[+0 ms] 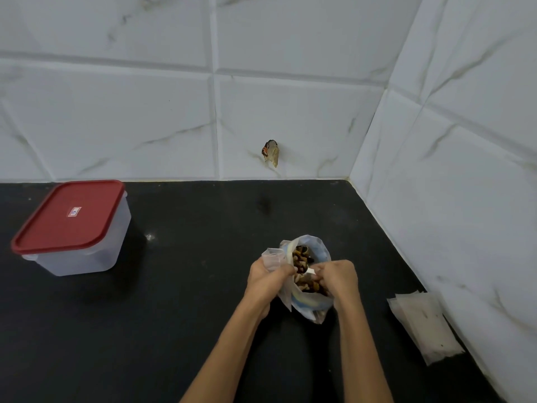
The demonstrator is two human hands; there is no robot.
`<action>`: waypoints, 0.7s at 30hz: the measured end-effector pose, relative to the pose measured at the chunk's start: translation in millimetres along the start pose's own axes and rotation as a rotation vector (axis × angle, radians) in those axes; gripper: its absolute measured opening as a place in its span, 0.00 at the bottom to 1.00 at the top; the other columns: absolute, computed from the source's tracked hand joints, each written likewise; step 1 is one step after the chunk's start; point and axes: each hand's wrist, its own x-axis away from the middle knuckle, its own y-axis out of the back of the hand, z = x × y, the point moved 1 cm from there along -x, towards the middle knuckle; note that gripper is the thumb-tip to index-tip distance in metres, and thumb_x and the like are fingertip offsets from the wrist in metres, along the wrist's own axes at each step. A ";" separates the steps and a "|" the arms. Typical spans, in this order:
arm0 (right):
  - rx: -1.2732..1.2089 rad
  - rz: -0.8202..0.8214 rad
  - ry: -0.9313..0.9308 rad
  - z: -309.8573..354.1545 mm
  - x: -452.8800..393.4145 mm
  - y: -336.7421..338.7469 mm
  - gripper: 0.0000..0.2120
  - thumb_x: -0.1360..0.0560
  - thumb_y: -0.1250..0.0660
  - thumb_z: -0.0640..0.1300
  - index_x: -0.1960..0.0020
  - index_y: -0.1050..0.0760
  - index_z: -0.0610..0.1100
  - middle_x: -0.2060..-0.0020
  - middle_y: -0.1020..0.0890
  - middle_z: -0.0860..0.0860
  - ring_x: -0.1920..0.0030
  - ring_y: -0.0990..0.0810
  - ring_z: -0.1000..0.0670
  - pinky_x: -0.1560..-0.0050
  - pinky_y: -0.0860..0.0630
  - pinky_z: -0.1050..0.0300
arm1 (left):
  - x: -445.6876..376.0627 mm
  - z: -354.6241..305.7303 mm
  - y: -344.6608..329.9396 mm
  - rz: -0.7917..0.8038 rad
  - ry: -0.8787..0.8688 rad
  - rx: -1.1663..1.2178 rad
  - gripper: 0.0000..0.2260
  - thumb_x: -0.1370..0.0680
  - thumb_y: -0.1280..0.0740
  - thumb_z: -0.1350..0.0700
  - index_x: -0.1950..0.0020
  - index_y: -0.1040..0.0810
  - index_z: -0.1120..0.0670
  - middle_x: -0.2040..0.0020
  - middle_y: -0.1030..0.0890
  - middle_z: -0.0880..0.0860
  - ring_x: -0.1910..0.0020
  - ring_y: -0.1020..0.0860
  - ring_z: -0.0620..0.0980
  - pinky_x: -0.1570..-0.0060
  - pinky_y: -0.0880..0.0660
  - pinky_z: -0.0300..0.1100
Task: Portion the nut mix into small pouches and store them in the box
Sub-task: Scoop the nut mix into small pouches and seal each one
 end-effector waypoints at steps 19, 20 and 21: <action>-0.368 0.022 0.034 20.8 31.4 44.8 0.09 0.25 0.37 0.32 0.51 0.19 0.38 0.62 0.21 0.44 0.68 0.31 0.53 0.66 0.32 0.61 | 22.1 -34.6 -10.4 -0.266 -0.399 -0.606 0.12 0.31 0.29 0.53 0.54 0.30 0.51 0.55 0.25 0.48 0.55 0.25 0.46 0.56 0.24 0.44; -0.383 0.010 0.072 27.4 37.7 48.1 0.09 0.25 0.37 0.32 0.51 0.19 0.38 0.61 0.20 0.44 0.68 0.30 0.53 0.66 0.32 0.61 | 23.2 -36.2 -12.3 -0.252 -0.392 -0.614 0.13 0.32 0.29 0.52 0.54 0.30 0.50 0.55 0.24 0.48 0.55 0.24 0.46 0.56 0.24 0.44; -0.392 0.005 0.131 32.9 44.9 51.0 0.09 0.24 0.37 0.33 0.51 0.19 0.39 0.61 0.20 0.44 0.67 0.30 0.53 0.66 0.32 0.62 | 24.4 -37.2 -13.9 -0.234 -0.379 -0.620 0.13 0.32 0.29 0.52 0.53 0.30 0.51 0.54 0.24 0.48 0.54 0.24 0.46 0.56 0.24 0.43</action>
